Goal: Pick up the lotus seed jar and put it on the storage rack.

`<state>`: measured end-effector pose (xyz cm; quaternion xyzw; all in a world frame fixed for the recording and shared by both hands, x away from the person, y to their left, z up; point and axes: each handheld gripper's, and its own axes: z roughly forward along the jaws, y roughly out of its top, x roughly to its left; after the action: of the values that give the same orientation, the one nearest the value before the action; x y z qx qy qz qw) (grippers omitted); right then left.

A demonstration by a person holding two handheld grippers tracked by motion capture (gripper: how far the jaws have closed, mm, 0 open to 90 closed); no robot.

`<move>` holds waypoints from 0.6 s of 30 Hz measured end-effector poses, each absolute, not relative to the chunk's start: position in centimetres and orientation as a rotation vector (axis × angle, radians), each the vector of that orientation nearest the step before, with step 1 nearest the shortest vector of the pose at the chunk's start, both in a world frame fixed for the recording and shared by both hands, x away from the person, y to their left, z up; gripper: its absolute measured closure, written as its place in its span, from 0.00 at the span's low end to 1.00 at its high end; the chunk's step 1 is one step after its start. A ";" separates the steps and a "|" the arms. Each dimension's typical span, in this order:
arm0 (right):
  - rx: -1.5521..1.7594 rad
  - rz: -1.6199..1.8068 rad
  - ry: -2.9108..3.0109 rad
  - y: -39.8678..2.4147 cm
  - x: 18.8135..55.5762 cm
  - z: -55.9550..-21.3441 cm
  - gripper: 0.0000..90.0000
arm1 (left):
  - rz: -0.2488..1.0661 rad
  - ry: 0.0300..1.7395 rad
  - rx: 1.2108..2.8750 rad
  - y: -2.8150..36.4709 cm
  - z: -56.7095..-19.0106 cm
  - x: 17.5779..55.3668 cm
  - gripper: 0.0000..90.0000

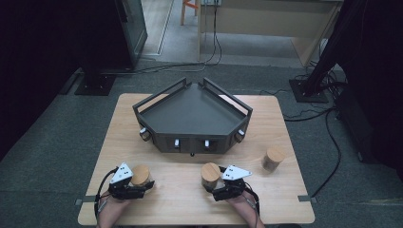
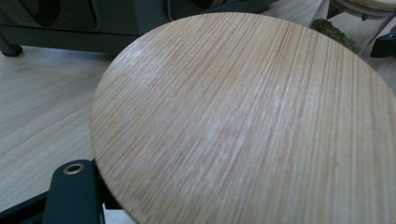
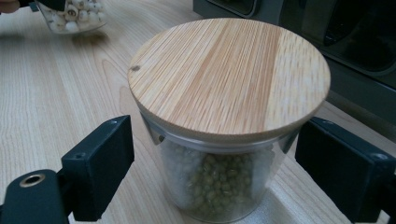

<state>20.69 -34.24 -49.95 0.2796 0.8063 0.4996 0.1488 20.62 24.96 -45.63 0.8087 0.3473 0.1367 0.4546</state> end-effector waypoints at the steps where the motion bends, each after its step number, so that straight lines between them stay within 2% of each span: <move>1: 0.804 1.437 2.317 -34.2 20.7 -49.9 0.13 | 0.338 0.859 2.000 25.1 -45.5 20.7 0.28; 9: 0.799 1.433 2.327 -34.0 20.8 -50.1 0.13 | 0.335 0.892 1.978 26.2 -44.4 20.5 0.28; 18: 0.800 1.432 2.332 -34.0 20.8 -50.0 0.13 | 0.363 0.850 1.991 25.4 -42.5 21.4 0.28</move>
<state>20.81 -33.99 -50.02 0.2775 0.8094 0.4970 0.1446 21.39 25.36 -42.45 0.8072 0.3448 0.1471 0.4559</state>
